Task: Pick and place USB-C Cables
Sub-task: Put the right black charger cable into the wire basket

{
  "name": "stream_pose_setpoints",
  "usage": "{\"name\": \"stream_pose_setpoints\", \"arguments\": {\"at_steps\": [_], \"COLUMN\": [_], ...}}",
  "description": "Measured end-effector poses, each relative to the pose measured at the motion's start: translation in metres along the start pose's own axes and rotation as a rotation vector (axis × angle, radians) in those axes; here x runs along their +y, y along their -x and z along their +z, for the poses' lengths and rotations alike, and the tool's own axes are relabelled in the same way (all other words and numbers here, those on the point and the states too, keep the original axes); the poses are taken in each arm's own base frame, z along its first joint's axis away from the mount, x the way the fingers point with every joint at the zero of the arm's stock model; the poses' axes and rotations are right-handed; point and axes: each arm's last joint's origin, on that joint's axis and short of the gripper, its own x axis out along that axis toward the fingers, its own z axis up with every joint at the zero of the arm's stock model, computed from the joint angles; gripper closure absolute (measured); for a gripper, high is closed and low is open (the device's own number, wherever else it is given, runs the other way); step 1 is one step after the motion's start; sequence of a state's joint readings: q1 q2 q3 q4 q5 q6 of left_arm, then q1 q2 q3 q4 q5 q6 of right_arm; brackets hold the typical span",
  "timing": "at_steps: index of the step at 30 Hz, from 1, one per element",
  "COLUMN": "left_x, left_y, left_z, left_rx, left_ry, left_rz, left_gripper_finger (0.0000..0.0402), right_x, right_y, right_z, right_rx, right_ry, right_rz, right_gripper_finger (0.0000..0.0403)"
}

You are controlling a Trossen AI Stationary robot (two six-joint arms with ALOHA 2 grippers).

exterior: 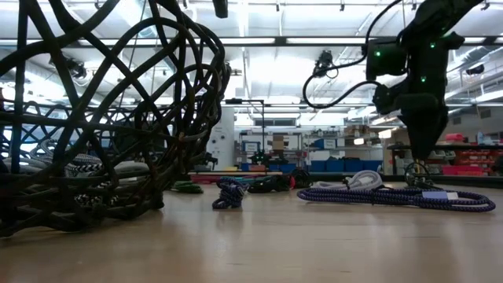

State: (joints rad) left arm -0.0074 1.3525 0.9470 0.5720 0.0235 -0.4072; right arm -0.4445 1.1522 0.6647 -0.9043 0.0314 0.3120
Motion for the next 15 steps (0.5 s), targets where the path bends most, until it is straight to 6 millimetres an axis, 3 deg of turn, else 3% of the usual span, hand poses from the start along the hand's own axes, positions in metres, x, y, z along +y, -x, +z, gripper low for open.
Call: {"name": "stream_pose_setpoints", "arguments": {"at_steps": [15], "left_x": [0.000], "left_y": [0.000], "left_z": [0.000], "left_rx": [0.000], "left_ry": [0.000], "left_rz": [0.000], "left_gripper_finger": [0.0216], "right_x": [-0.012], "right_y": [0.000], "right_z": [0.008], "right_rx": [-0.015], "right_ry": [-0.017], "right_rz": [0.119], "right_gripper_finger": [0.0153]}}
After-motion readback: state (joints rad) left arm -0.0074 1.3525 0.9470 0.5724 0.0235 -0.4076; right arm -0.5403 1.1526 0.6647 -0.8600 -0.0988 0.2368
